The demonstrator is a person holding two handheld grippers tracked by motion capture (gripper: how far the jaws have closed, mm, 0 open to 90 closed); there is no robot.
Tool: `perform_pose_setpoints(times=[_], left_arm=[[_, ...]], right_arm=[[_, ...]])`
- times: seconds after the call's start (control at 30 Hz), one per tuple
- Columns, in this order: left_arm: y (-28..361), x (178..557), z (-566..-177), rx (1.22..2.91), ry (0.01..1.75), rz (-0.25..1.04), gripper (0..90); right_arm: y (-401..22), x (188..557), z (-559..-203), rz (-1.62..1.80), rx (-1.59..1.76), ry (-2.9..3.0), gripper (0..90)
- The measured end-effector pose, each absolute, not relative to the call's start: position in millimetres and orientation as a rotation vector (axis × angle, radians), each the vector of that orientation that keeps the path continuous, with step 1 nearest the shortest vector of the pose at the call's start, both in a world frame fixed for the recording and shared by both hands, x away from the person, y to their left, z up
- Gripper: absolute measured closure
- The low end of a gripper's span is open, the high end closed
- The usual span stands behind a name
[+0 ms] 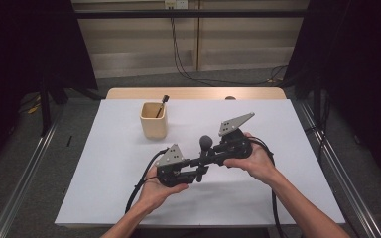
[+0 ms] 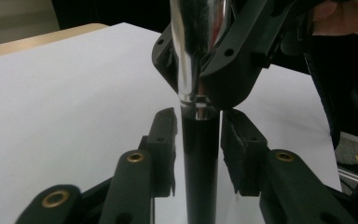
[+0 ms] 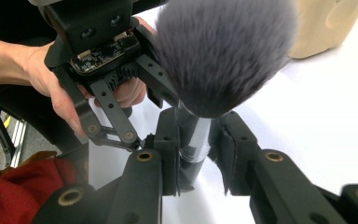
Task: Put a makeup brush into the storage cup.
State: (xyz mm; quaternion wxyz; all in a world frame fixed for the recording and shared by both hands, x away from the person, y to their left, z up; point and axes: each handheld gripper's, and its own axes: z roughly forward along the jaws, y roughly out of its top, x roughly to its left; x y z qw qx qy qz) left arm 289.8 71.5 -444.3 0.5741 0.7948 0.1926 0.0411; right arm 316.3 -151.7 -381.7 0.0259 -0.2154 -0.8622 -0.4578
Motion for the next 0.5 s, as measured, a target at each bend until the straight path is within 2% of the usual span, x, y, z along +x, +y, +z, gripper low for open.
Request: perform_pose_setpoints(times=[0.17,0.5], left_arm=[[72.3,290.5,-444.4,1.861,0.451,0.089,73.8],[73.1,290.0,-442.8,1.870,0.440,0.111,74.7]], right_arm=[[-151.8,315.8,-382.2,-1.421,-0.665,-2.663,71.8],[-153.4,314.4,-383.3,-1.446,-0.668,-2.654,71.7]])
